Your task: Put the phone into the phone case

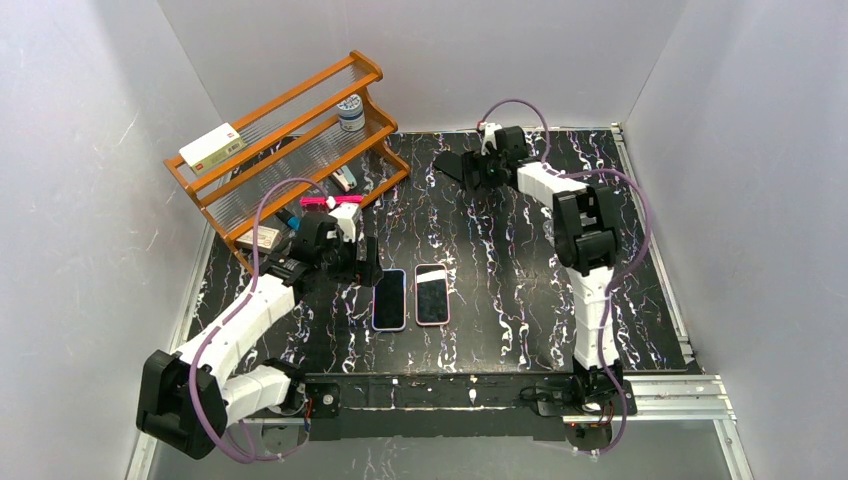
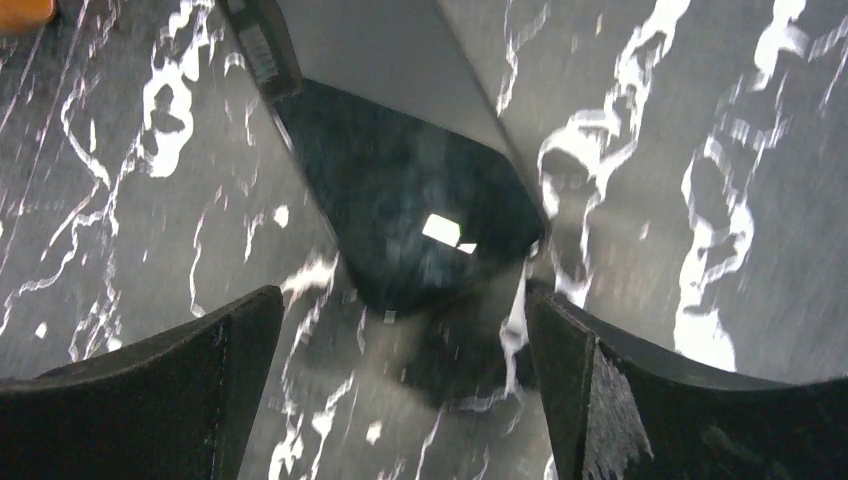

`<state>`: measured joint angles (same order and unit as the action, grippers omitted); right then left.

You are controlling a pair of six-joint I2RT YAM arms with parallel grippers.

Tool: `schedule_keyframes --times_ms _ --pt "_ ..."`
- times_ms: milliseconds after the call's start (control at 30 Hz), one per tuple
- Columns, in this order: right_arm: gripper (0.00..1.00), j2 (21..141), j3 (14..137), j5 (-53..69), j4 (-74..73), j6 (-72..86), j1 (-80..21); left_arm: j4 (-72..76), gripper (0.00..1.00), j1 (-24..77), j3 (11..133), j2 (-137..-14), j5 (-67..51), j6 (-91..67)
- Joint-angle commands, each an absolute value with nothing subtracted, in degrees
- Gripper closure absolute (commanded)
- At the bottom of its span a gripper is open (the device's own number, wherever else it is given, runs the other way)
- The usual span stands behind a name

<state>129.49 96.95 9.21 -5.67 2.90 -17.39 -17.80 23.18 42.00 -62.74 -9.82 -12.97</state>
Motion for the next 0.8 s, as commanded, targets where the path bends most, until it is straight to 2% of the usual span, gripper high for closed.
schedule_keyframes --times_ms 0,300,667,767 --pt "0.01 134.82 108.12 10.69 -9.20 -2.94 -17.40 -19.17 0.02 24.36 43.44 -60.48 -7.85 -11.61" --pt "0.01 142.77 117.64 11.43 -12.92 -8.28 -17.33 -19.26 0.02 25.99 43.63 -60.73 -6.93 -11.21" --pt "0.01 146.37 120.85 13.21 -9.89 -11.67 -18.48 -19.69 0.02 26.37 43.84 -62.11 -6.67 -10.94" --pt "0.05 147.08 120.85 13.19 -10.41 -12.25 -19.15 -19.69 0.02 26.37 43.90 -62.57 -6.43 -10.81"
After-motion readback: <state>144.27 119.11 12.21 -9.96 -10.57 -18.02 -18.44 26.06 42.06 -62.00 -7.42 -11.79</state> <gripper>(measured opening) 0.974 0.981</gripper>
